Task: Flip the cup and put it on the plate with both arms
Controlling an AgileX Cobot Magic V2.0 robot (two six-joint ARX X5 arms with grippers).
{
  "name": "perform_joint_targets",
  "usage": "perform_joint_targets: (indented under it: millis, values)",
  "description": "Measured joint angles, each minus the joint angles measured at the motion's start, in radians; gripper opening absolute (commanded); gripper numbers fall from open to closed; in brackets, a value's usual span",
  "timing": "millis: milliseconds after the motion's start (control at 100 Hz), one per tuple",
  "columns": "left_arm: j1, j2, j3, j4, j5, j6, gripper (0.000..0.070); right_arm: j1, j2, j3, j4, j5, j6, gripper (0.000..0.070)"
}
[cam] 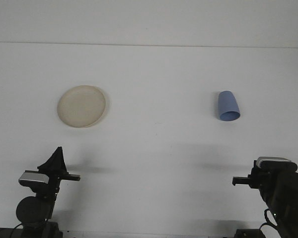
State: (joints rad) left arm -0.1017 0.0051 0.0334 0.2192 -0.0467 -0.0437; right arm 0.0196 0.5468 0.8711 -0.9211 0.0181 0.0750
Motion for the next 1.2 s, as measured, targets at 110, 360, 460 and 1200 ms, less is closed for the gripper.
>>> perform_joint_targets:
  millis: [110, 360, 460, 1200]
  values:
    - [0.0, 0.0, 0.0, 0.0, 0.0, 0.0, 0.0011, 0.0, 0.0, 0.0, -0.011, 0.0, 0.0, 0.0168]
    - [0.0, 0.0, 0.0, 0.0, 0.0, 0.0, 0.0011, 0.0, 0.0, 0.0, -0.017, 0.0, 0.0, 0.0411]
    - [0.0, 0.0, 0.0, 0.0, 0.0, 0.0, 0.0011, 0.0, 0.0, 0.0, -0.017, 0.0, 0.0, 0.0413]
    - [0.0, 0.0, 0.0, 0.0, 0.0, 0.0, 0.0011, -0.002, 0.475, 0.0, 0.598, 0.008, -0.042, 0.0412]
